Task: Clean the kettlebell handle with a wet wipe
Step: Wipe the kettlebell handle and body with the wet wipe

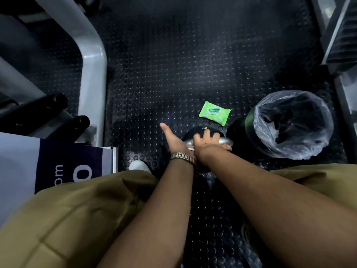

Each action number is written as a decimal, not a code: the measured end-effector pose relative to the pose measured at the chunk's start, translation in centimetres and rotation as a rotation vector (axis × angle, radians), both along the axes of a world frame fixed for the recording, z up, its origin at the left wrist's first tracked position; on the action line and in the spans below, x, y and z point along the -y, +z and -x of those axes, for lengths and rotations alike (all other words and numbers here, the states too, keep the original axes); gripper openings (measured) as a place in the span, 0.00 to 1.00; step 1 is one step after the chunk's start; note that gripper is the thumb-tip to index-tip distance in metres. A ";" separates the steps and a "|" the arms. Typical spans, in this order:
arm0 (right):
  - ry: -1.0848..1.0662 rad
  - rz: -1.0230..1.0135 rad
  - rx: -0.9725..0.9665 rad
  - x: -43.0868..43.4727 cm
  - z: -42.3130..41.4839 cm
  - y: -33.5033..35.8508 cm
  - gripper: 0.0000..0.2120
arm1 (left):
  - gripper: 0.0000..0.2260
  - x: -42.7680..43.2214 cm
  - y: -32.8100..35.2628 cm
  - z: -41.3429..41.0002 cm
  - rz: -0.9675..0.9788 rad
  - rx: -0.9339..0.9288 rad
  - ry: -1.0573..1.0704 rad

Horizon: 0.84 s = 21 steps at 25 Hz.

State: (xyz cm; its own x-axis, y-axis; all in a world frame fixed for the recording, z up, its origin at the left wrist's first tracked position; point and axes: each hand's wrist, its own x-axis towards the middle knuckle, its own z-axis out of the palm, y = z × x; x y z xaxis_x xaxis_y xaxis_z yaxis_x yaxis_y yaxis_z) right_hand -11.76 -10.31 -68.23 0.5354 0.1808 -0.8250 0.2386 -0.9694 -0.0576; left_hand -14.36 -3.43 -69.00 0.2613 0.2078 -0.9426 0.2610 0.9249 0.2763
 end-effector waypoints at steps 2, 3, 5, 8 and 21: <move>0.026 0.015 0.006 -0.1 0.1 0.2 0.46 | 0.59 -0.1 -0.6 0.0 0.016 0.007 -0.062; 0.045 0.028 0.004 -0.1 0.2 0.3 0.52 | 0.58 -0.3 -1.2 0.1 0.022 0.027 -0.087; 0.095 0.053 0.010 0.1 0.7 0.3 0.60 | 0.61 -1.0 -2.5 0.7 0.058 0.050 -0.170; 0.115 0.067 0.009 0.3 0.8 0.3 0.63 | 0.56 -1.5 -1.6 1.0 0.037 0.079 -0.184; 0.111 0.048 0.037 0.5 1.0 0.8 0.58 | 0.52 -1.2 -1.5 1.3 0.051 0.135 -0.111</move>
State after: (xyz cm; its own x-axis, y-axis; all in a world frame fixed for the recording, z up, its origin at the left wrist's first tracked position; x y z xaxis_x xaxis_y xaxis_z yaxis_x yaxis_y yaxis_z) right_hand -12.76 -10.82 -67.42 0.5446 0.2012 -0.8142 0.3455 -0.9384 -0.0007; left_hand -15.68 -2.20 -70.52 0.4049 0.1236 -0.9060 0.3263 0.9060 0.2695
